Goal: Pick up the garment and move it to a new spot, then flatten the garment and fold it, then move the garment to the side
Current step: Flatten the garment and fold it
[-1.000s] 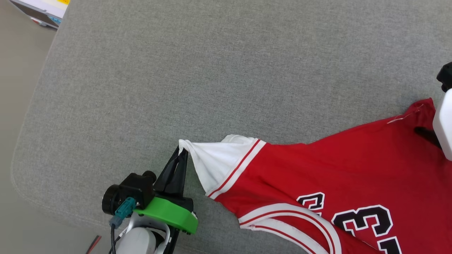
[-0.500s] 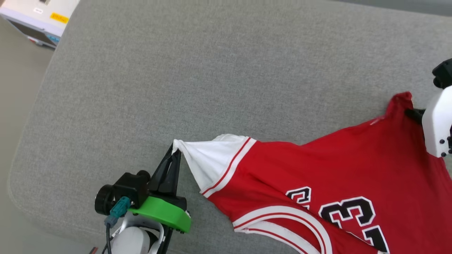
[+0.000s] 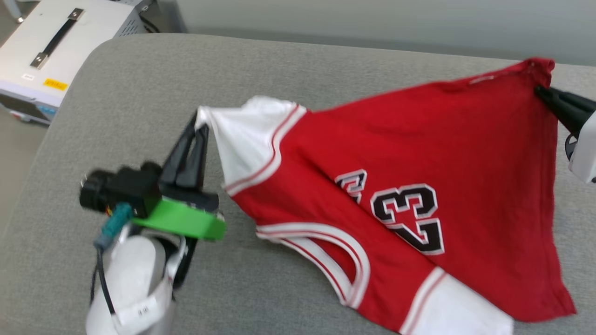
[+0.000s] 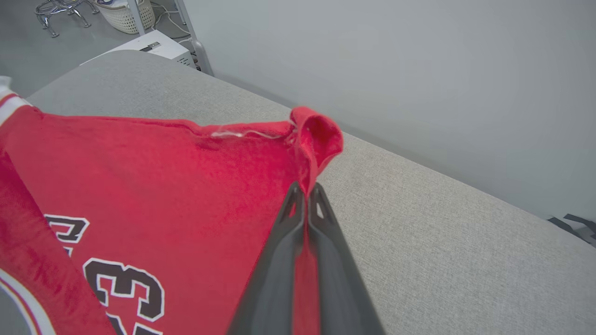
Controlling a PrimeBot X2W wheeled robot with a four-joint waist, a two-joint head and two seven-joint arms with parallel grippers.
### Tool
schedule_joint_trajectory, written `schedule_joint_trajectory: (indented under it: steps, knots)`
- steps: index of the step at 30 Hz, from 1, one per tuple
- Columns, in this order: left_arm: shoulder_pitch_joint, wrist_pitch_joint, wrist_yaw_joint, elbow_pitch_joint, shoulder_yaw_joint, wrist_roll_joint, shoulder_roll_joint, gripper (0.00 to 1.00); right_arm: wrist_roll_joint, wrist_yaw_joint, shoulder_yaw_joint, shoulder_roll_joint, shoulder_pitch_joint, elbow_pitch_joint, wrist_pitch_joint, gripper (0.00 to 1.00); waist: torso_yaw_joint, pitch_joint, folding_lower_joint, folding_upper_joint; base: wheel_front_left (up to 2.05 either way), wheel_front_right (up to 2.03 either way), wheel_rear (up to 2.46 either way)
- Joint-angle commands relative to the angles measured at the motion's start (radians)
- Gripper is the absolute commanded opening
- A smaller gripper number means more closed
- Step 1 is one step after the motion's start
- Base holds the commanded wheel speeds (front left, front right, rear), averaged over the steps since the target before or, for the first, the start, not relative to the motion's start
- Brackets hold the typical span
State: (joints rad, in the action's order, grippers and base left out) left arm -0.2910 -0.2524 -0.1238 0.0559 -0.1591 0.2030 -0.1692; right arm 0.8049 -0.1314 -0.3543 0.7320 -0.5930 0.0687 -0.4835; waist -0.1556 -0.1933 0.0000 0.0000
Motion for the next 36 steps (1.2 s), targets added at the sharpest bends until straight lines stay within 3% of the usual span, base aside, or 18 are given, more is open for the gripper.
schedule_joint_trajectory:
  steps: [1,9,17,29,36]
  knots:
    - [-0.064,0.008,-0.004,-0.013,0.002,0.005,-0.016,0.00,-0.009,0.001,0.017,-0.010,-0.006,-0.015,0.016,0.00,0.029,0.014,0.0000,0.0000,0.00,0.00,0.00]
    - [-0.364,0.080,-0.006,-0.039,-0.016,0.058,-0.078,0.00,-0.082,0.001,0.097,-0.083,-0.145,-0.028,0.038,0.00,0.070,-0.068,0.0000,0.0000,0.00,0.00,0.00]
    - [-0.749,0.114,-0.007,0.047,-0.042,0.123,-0.146,0.00,-0.175,0.001,0.173,-0.160,-0.411,0.032,0.066,0.00,0.083,-0.212,0.0000,0.0000,0.00,0.00,0.00]
    - [-1.308,0.076,-0.007,0.338,-0.143,0.153,-0.193,0.00,-0.330,0.001,0.127,-0.237,-0.916,0.295,0.143,0.00,0.100,-0.369,0.0000,0.0000,0.00,0.00,0.00]
    - [-1.516,0.036,-0.007,0.476,-0.200,0.189,-0.221,0.00,-0.372,0.001,0.074,-0.261,-1.135,0.461,0.243,0.00,0.104,-0.401,0.0000,0.0000,0.00,0.00,0.00]
